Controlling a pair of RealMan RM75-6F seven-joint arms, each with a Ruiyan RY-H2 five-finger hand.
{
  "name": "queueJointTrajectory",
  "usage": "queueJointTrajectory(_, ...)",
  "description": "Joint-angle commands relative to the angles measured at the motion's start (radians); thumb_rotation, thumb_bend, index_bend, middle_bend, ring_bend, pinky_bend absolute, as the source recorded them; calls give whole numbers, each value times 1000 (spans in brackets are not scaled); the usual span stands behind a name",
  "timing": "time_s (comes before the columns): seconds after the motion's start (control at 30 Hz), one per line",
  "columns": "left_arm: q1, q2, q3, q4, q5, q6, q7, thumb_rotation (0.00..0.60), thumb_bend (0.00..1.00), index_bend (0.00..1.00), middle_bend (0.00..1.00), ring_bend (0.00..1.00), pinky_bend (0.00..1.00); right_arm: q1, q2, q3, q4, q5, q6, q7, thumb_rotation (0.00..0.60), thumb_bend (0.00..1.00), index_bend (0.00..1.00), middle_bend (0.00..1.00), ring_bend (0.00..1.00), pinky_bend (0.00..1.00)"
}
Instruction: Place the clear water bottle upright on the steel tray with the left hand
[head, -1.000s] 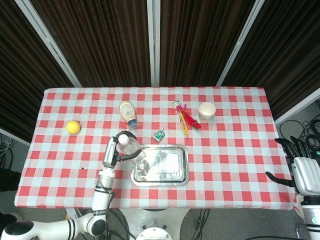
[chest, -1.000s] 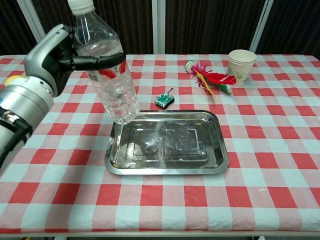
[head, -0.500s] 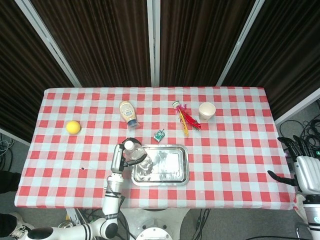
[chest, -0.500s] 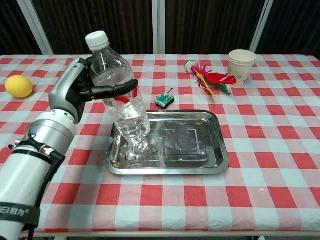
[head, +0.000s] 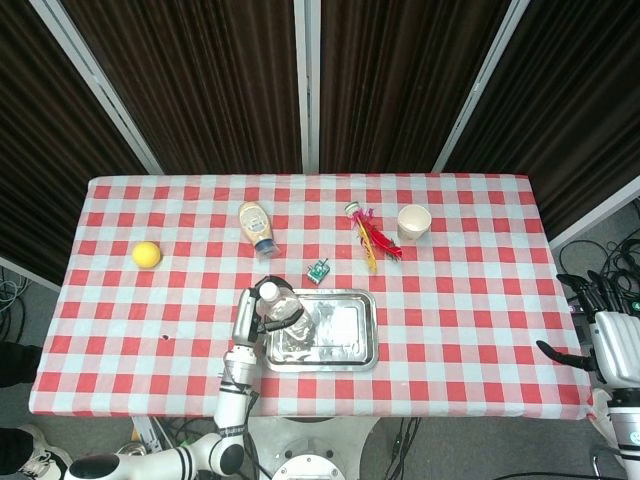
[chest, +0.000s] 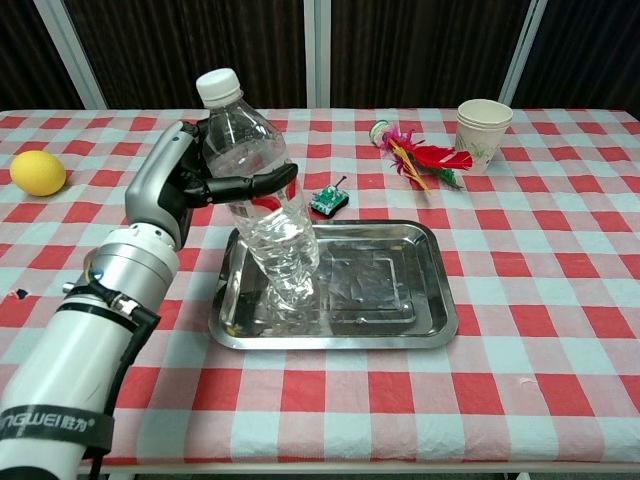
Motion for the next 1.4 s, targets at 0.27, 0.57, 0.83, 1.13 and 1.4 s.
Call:
queueJointTrajectory(0.27, 0, 11, 1, 1, 19, -13, -29, 600, 121, 386, 467, 408, 468, 0, 0, 2, 1, 4, -1, 1, 600, 44, 163, 158, 0, 44)
queueJointTrajectory(0.57, -14, 34, -29, -48, 38, 3, -13, 600, 95, 380, 457, 396, 455, -1, 2, 4, 1, 3, 2, 7, 600, 44, 163, 158, 0, 44)
queueJointTrajectory(0.83, -25, 88, -66, -150, 62, 30, 33, 600, 87, 369, 457, 396, 452, -2, 2, 4, 3, 3, 4, 11, 600, 45, 163, 158, 0, 44)
queueJointTrajectory(1.13, -57, 261, -200, -454, 60, 33, 201, 600, 60, 363, 456, 396, 449, -2, 2, 4, 2, 3, 3, 8, 600, 45, 163, 158, 0, 44)
queueJointTrajectory(1.4, -87, 433, -349, -538, -16, -15, 325, 600, 53, 363, 457, 396, 449, 2, -1, 2, 3, 5, -6, 1, 600, 45, 163, 158, 0, 44)
